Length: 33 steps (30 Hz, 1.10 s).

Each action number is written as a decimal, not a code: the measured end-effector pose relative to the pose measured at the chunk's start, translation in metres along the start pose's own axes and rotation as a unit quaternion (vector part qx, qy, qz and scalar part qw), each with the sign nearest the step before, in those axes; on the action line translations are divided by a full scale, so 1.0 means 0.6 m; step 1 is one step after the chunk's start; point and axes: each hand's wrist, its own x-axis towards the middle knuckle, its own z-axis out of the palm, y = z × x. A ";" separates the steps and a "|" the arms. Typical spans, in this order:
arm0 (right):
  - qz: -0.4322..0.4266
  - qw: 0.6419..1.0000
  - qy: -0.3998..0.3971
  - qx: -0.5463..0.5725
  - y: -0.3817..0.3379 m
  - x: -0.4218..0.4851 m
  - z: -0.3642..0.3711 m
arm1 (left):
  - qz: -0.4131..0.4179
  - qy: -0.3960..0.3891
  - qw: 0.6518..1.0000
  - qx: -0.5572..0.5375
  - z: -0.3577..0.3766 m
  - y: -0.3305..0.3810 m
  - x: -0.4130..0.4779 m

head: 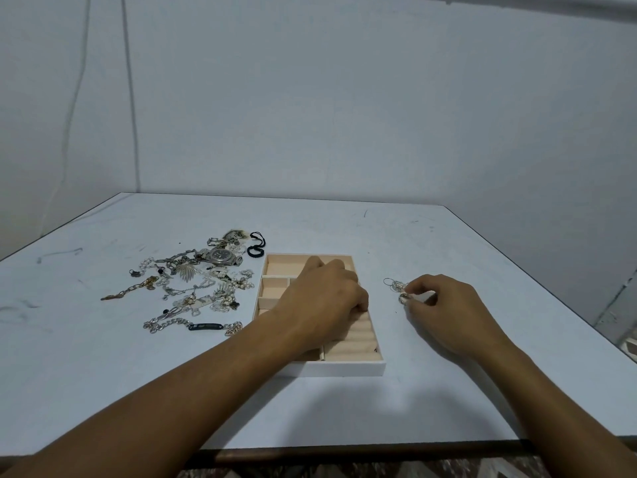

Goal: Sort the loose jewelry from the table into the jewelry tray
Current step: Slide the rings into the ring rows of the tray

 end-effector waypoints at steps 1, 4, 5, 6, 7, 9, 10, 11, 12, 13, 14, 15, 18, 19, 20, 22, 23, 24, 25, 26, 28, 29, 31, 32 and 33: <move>0.006 1.000 -0.001 -0.010 0.000 0.002 0.001 | 0.006 0.002 1.000 0.006 0.001 0.000 -0.002; 0.023 0.999 0.002 -0.023 -0.003 0.008 0.004 | 0.005 -0.007 1.000 0.004 -0.003 -0.002 -0.005; 0.028 0.999 0.002 -0.027 -0.005 0.010 0.005 | 0.003 -0.010 1.000 0.003 -0.003 -0.003 -0.006; 0.030 0.999 0.002 -0.032 -0.006 0.011 0.007 | 0.001 -0.013 1.000 0.001 -0.004 -0.005 -0.007; 0.032 0.999 0.001 -0.036 -0.007 0.013 0.009 | -0.002 -0.016 1.000 -0.007 -0.003 -0.007 -0.008; 0.034 0.999 -0.002 -0.041 -0.008 0.015 0.011 | -0.014 -0.016 0.999 -0.029 -0.003 -0.012 -0.010; 0.035 0.998 -0.002 -0.043 -0.009 0.016 0.013 | -0.023 -0.013 0.999 -0.037 -0.004 -0.014 -0.011; 0.036 0.998 -0.002 -0.043 -0.009 0.016 0.013 | -0.032 -0.007 0.999 -0.043 -0.005 -0.017 -0.012; 0.036 0.998 -0.001 -0.042 -0.008 0.016 0.013 | -0.039 0.000 0.998 -0.047 -0.006 -0.020 -0.013; 0.037 0.999 -0.001 -0.040 -0.008 0.016 0.014 | -0.044 0.004 0.998 -0.048 -0.008 -0.024 -0.014; 0.037 0.999 -0.002 -0.037 -0.009 0.016 0.013 | -0.048 0.005 0.998 -0.048 -0.012 -0.027 -0.015; 0.037 0.999 -0.006 -0.034 -0.009 0.016 0.012 | -0.051 0.004 0.998 -0.048 -0.014 -0.030 -0.015; 0.031 0.999 -0.023 -0.022 -0.012 0.015 0.008 | -0.058 0.011 0.997 -0.049 -0.019 -0.041 -0.011; 0.027 0.999 -0.027 -0.022 -0.012 0.015 0.007 | -0.062 0.013 0.997 -0.052 -0.020 -0.045 -0.010; 0.024 0.999 -0.030 -0.022 -0.013 0.015 0.006 | -0.067 0.016 0.996 -0.058 -0.021 -0.048 -0.009; 0.019 0.999 -0.032 -0.016 -0.014 0.015 0.005 | -0.076 0.017 0.995 -0.069 -0.022 -0.053 -0.008; 0.018 0.999 -0.032 -0.012 -0.014 0.015 0.005 | -0.079 0.014 0.994 -0.071 -0.022 -0.055 -0.008; 0.015 0.999 -0.032 -0.007 -0.015 0.014 0.004 | -0.080 0.012 0.994 -0.071 -0.021 -0.056 -0.007; 0.012 0.999 -0.032 -0.002 -0.016 0.014 0.004 | -0.080 0.010 0.994 -0.069 -0.020 -0.056 -0.004; 0.010 0.999 -0.032 0.003 -0.017 0.014 0.003 | -0.079 0.008 0.995 -0.067 -0.018 -0.056 0.000; 0.012 0.999 -0.035 0.016 -0.018 0.015 -0.001 | -0.080 0.005 0.995 -0.066 -0.015 -0.054 0.014; 0.014 0.999 -0.036 0.026 -0.018 0.015 -0.003 | -0.079 0.005 0.995 -0.068 -0.014 -0.051 0.024; 0.021 0.998 -0.035 0.052 -0.017 0.016 -0.008 | -0.069 0.000 0.996 -0.064 -0.011 -0.042 0.049; 0.027 0.996 -0.035 0.072 -0.017 0.016 -0.011 | -0.060 -0.008 0.996 -0.059 -0.008 -0.036 0.063; 0.035 0.994 -0.036 0.096 -0.018 0.015 -0.014 | -0.050 -0.021 0.997 -0.054 -0.005 -0.029 0.077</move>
